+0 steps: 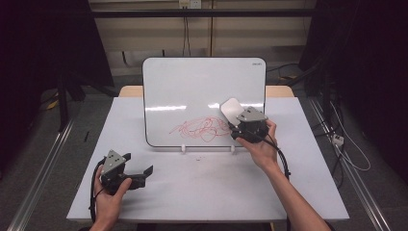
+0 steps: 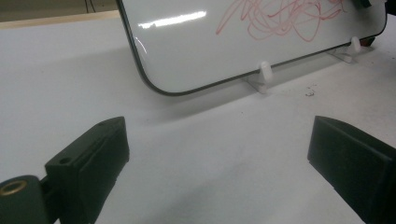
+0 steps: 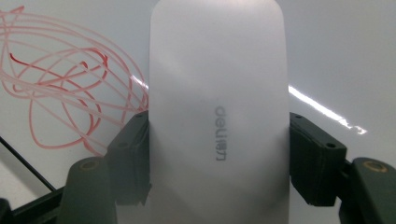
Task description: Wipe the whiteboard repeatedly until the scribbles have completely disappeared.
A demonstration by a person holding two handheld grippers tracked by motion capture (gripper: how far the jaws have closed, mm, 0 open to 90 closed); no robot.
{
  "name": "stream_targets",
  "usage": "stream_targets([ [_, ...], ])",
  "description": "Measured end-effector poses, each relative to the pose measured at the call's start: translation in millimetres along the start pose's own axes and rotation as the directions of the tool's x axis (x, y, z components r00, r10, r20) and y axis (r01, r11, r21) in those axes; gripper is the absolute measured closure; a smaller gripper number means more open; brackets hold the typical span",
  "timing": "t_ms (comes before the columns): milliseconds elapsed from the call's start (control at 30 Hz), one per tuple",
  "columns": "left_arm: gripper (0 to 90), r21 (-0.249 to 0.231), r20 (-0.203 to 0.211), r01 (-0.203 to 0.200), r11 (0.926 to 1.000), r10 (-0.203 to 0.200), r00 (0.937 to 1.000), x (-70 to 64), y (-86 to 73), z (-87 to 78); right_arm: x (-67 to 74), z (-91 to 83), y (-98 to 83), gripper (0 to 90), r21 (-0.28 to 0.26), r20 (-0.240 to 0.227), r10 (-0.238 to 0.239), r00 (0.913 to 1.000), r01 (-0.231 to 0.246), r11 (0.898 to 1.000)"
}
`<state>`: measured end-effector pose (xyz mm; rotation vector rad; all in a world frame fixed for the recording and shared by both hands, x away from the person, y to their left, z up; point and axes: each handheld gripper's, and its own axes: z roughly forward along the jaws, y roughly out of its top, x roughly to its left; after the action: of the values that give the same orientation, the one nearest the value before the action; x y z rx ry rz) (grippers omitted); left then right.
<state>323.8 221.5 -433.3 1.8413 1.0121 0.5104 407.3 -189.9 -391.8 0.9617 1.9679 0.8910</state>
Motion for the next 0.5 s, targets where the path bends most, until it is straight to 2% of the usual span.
stream_targets([
  [133,5.2,-0.004,-0.002,-0.001,1.0000,0.001,1.0000,0.5,0.1,-0.7,4.3,3.0,0.1,31.5,0.010,0.031,-0.030,0.9991,0.029,1.000],
  [300,5.3,-0.008,0.002,-0.001,1.0000,0.001,1.0000,0.1,0.0,-1.0,8.8,3.9,1.1,31.4,0.024,0.061,-0.043,0.9972,0.042,0.999],
  [433,5.2,-0.006,0.002,-0.001,1.0000,0.001,1.0000,-0.2,0.1,-0.8,16.1,6.1,2.2,31.4,0.042,0.109,-0.069,0.9916,0.065,0.997],
  [500,5.3,-0.005,0.006,-0.001,1.0000,0.001,1.0000,0.2,-0.1,-0.7,17.7,6.4,1.6,31.4,0.039,0.119,-0.066,0.9906,0.062,0.997],
])
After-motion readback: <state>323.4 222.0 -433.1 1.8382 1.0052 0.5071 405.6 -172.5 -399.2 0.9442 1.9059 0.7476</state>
